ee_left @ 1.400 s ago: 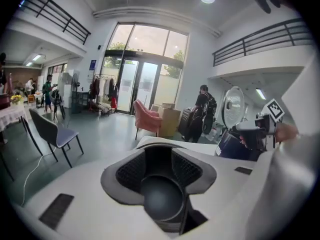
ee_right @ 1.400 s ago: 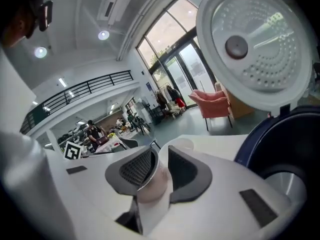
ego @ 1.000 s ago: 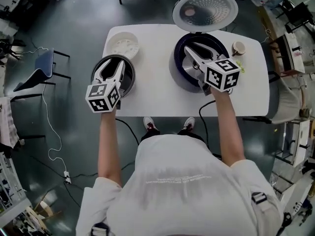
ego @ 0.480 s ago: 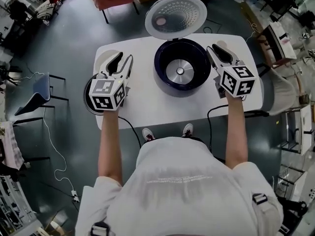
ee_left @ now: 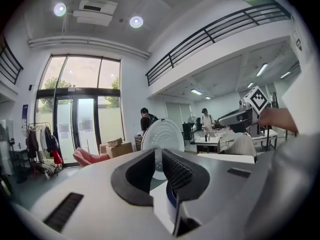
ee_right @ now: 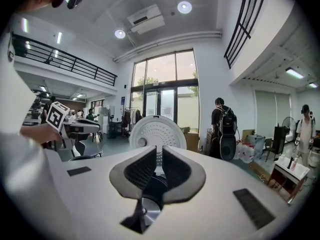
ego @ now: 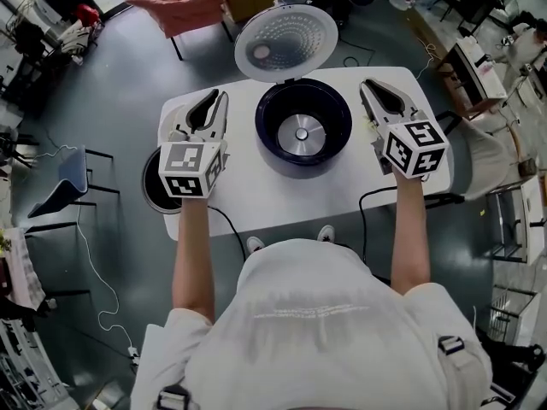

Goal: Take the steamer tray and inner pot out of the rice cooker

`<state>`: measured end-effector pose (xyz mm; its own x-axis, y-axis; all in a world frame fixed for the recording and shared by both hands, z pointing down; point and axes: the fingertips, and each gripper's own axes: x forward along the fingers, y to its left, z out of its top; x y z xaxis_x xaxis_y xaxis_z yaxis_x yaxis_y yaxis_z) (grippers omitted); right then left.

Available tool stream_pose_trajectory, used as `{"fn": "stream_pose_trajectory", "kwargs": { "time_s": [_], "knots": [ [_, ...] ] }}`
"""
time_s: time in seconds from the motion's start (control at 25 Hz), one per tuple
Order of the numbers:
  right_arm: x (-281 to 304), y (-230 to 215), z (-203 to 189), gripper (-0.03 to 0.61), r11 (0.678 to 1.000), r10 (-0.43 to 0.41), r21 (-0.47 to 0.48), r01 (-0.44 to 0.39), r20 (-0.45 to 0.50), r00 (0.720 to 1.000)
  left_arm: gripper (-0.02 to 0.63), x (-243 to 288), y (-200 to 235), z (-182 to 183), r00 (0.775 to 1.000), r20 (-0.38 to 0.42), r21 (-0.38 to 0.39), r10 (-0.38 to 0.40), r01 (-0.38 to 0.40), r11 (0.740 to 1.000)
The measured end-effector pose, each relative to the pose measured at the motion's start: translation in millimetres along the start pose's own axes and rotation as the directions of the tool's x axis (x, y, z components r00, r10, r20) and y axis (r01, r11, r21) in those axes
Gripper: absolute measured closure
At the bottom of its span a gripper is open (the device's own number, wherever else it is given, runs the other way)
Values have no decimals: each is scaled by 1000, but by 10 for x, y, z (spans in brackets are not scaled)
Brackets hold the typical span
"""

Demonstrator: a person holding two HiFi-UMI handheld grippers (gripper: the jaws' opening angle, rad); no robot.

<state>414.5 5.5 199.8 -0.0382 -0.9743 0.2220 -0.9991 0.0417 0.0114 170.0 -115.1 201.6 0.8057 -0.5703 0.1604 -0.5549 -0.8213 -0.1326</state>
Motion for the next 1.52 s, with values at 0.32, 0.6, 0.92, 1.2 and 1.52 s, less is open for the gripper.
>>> {"fn": "stream_pose_trajectory", "kwargs": {
  "time_s": [0.32, 0.6, 0.92, 1.2, 1.52],
  "knots": [
    [-60, 162, 203, 541, 996, 51, -76, -48, 42, 998, 597, -98, -150, 156, 1000, 12, 35, -16, 15, 999],
    [-61, 367, 282, 552, 987, 97, -129, -91, 45, 994, 598, -218, -194, 285, 999, 29, 57, -14, 13, 998],
    [-59, 434, 240, 552, 985, 100, -143, -95, 29, 995, 598, -300, -200, 234, 1000, 26, 57, -3, 2, 998],
    [-40, 448, 187, 552, 985, 99, -141, -95, 21, 995, 598, -320, -206, 161, 1000, 7, 45, -13, 13, 999],
    [-58, 507, 188, 552, 982, 116, -151, -111, 21, 993, 598, -354, -234, 105, 1000, -5, 24, -19, 20, 1000]
  ]
}}
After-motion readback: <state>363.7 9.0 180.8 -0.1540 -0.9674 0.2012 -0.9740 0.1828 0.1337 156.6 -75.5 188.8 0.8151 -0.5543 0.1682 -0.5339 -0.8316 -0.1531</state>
